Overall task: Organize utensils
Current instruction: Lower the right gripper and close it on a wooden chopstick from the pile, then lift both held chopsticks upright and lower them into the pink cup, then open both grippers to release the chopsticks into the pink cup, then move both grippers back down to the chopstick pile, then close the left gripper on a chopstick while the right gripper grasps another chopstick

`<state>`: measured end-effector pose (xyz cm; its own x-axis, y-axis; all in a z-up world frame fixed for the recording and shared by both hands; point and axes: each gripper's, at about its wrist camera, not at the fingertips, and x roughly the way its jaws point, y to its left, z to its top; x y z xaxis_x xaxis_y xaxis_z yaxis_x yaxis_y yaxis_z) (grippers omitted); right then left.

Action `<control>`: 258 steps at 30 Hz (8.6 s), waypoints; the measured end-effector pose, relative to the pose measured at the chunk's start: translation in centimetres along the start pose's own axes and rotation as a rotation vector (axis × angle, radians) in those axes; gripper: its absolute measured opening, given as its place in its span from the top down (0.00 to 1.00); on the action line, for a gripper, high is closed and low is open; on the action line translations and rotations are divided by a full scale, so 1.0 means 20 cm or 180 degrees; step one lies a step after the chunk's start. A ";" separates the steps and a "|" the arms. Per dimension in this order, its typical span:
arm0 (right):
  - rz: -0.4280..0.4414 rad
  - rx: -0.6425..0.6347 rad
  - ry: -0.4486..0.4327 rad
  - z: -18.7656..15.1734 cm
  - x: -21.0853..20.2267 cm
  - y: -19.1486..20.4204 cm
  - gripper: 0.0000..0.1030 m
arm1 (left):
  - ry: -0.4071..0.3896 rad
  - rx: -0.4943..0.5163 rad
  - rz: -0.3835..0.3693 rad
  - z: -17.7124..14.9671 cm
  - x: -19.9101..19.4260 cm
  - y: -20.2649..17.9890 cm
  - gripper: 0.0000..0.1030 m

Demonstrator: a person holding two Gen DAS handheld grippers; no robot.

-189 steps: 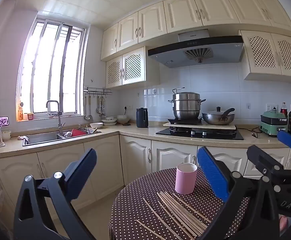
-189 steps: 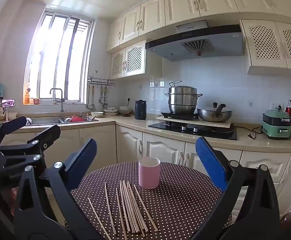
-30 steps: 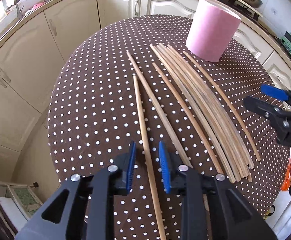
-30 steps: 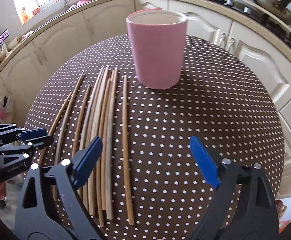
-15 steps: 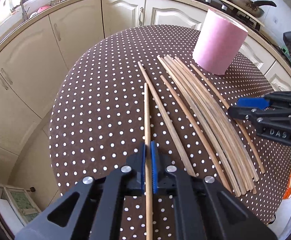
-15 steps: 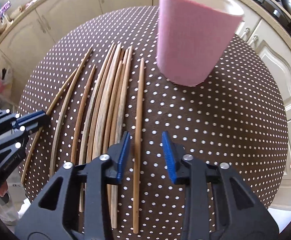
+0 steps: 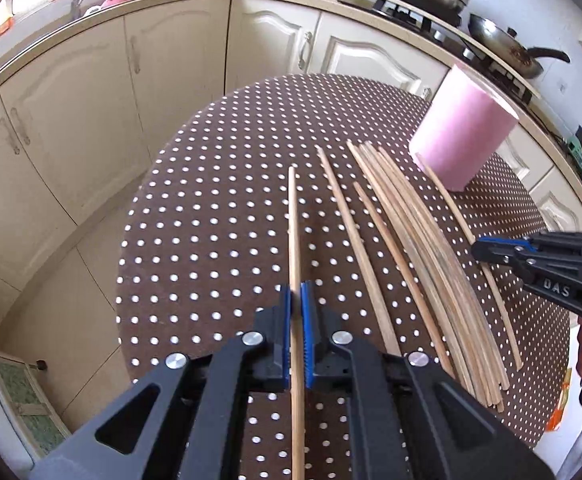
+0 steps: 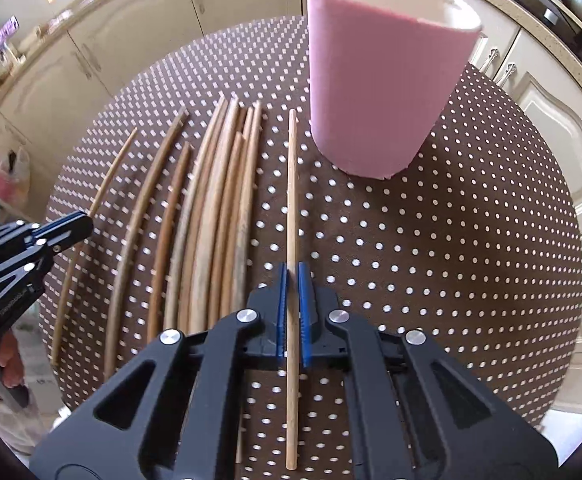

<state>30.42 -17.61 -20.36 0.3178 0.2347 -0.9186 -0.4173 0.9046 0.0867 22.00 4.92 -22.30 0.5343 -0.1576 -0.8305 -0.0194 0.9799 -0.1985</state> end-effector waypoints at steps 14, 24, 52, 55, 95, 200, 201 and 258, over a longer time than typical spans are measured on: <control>0.0517 0.0182 -0.1000 -0.02 -0.42 -0.15 0.94 | -0.0865 0.0306 -0.0833 0.30 -0.31 -0.25 0.95; 0.0750 0.0518 -0.1743 0.06 -0.69 -0.12 0.94 | -0.1549 0.0401 -0.1229 0.53 -0.38 -0.54 0.95; 0.0315 0.0876 -0.3010 0.41 -0.69 -0.41 0.94 | -0.2345 0.0474 -0.1312 1.00 -0.12 -0.81 0.94; 0.0303 0.0886 -0.3010 0.40 -0.65 -0.43 0.94 | -0.2291 0.0439 -0.1279 0.99 -0.06 -0.80 0.94; 0.0188 0.0935 -0.2524 0.03 -0.46 -0.30 0.93 | -0.1808 0.0672 -0.0952 0.58 -0.07 -0.68 0.91; -0.0247 -0.0038 -0.0332 -0.03 0.00 0.22 0.71 | -0.0179 0.0741 0.0322 0.10 0.13 -0.24 0.59; -0.0251 -0.0072 -0.0264 -0.01 0.00 0.23 0.71 | -0.0159 0.0758 0.0322 0.10 0.13 -0.24 0.59; 0.0544 0.0026 -0.0436 0.16 -0.26 0.21 0.94 | -0.0242 0.0720 -0.0215 0.29 -0.05 -0.38 0.95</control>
<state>29.79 -13.83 -13.92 0.3560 0.4304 -0.8295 -0.4682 0.8503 0.2403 26.55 -1.62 -16.86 0.5901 -0.2225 -0.7761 0.2036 0.9712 -0.1237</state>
